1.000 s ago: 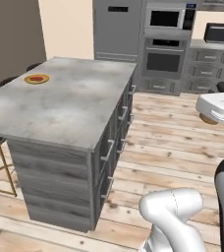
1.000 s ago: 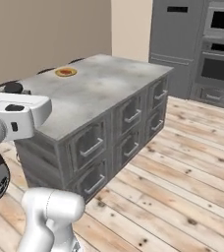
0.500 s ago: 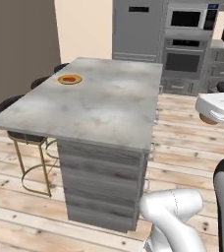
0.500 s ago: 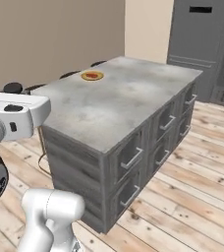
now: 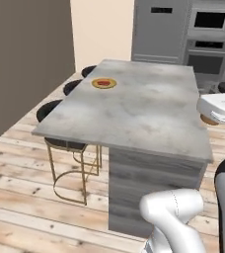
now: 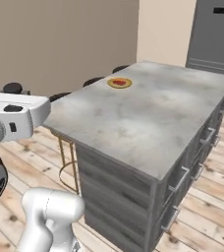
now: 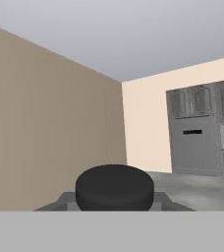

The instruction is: Retrieve the shaker from the cabinet and place it next the steak on a plate on the dining table.

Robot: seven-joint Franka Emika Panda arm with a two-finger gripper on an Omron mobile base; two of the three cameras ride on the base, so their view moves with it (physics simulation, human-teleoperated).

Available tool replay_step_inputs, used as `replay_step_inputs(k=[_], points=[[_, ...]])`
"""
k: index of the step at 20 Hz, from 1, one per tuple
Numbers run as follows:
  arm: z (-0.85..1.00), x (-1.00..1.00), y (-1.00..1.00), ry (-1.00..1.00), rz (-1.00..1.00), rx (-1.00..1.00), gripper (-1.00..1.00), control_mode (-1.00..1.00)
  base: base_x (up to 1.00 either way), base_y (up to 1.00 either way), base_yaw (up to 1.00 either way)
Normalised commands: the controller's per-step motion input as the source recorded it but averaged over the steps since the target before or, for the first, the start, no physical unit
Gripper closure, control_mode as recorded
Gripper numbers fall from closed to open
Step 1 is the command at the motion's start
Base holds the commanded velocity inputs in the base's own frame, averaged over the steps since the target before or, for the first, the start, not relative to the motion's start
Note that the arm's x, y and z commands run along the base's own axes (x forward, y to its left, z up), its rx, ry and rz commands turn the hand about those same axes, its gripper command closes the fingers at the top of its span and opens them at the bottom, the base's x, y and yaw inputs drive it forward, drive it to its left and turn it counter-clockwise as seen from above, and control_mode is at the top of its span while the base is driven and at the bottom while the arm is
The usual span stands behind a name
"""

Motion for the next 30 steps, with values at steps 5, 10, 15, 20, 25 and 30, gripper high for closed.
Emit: replay_step_inputs(k=[5,10,15,20,25,30], points=[[0.00,0.00,0.00,0.00,0.00,0.00,1.00,1.00,0.79,1.00,-0.34],[0.00,0.00,0.00,0.00,0.00,0.00,1.00,1.00,0.15,0.67,-0.72],[0.00,0.00,0.00,0.00,0.00,0.00,1.00,1.00,0.03,0.55,-0.80],[0.00,0.00,0.00,0.00,0.00,0.00,1.00,1.00,0.00,0.84,-0.65],[0.00,0.00,0.00,0.00,0.00,0.00,1.00,1.00,-0.08,1.00,-0.49],[0.00,0.00,0.00,0.00,0.00,0.00,1.00,1.00,-0.74,1.00,-0.33]])
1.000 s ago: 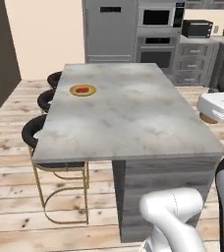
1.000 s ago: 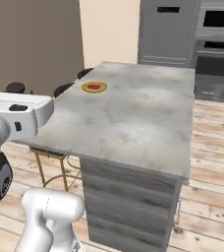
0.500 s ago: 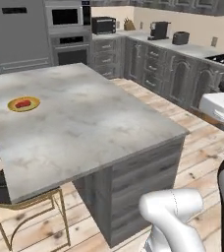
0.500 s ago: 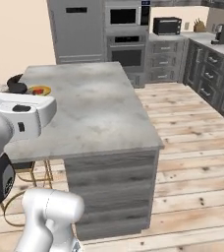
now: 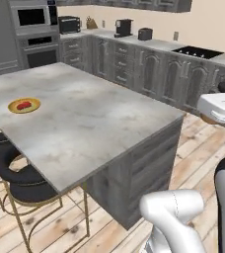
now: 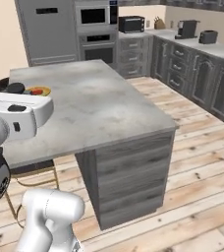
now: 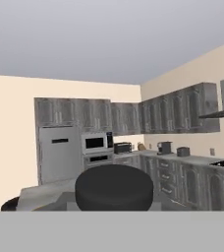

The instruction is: Retrieve the shaker from the cabinet and place it next the steak on a plate on the dining table.

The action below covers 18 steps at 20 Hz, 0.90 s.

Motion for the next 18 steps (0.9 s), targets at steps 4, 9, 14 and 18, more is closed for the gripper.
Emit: replay_step_inputs(k=[4,9,14,18], points=[[0.00,0.00,0.00,0.00,0.00,0.00,1.00,1.00,-1.00,1.00,-0.25],[0.00,0.00,0.00,0.00,0.00,0.00,1.00,1.00,-0.89,1.00,-0.19],[0.00,0.00,0.00,0.00,0.00,0.00,1.00,1.00,0.04,1.00,-0.20],[0.00,0.00,0.00,0.00,0.00,0.00,1.00,1.00,0.46,1.00,-0.29]])
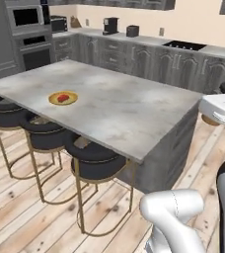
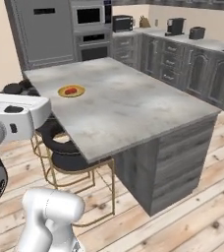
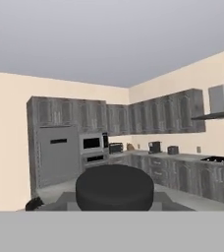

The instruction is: Retrieve the shaker from the cabinet and place it next the steak on a plate on the dining table.

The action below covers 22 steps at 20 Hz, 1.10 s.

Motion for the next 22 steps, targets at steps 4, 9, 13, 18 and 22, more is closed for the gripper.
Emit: replay_step_inputs(k=[4,9,13,18,22], points=[[0.00,0.00,0.00,0.00,0.00,0.00,1.00,1.00,0.89,1.00,-0.38],[0.00,0.00,0.00,0.00,0.00,0.00,1.00,1.00,0.41,1.00,-0.39],[0.00,0.00,0.00,0.00,0.00,0.00,1.00,1.00,-0.01,1.00,-0.39],[0.00,0.00,0.00,0.00,0.00,0.00,1.00,1.00,0.09,1.00,-0.34],[0.00,0.00,0.00,0.00,0.00,0.00,1.00,1.00,0.49,1.00,-0.35]])
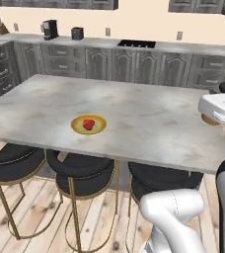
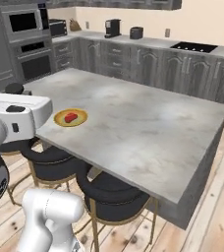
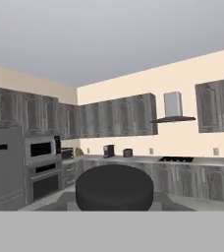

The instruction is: Retrieve the shaker from the cabinet and place it next the steak on a plate on the dining table.

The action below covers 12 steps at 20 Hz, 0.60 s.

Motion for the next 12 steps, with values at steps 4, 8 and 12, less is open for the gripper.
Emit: replay_step_inputs(k=[4,8,12], points=[[0.00,0.00,0.00,0.00,0.00,0.00,1.00,1.00,0.80,0.94,-0.22],[0.00,0.00,0.00,0.00,0.00,0.00,1.00,1.00,0.85,0.66,-0.11],[0.00,0.00,0.00,0.00,0.00,0.00,1.00,1.00,1.00,0.01,0.02]])
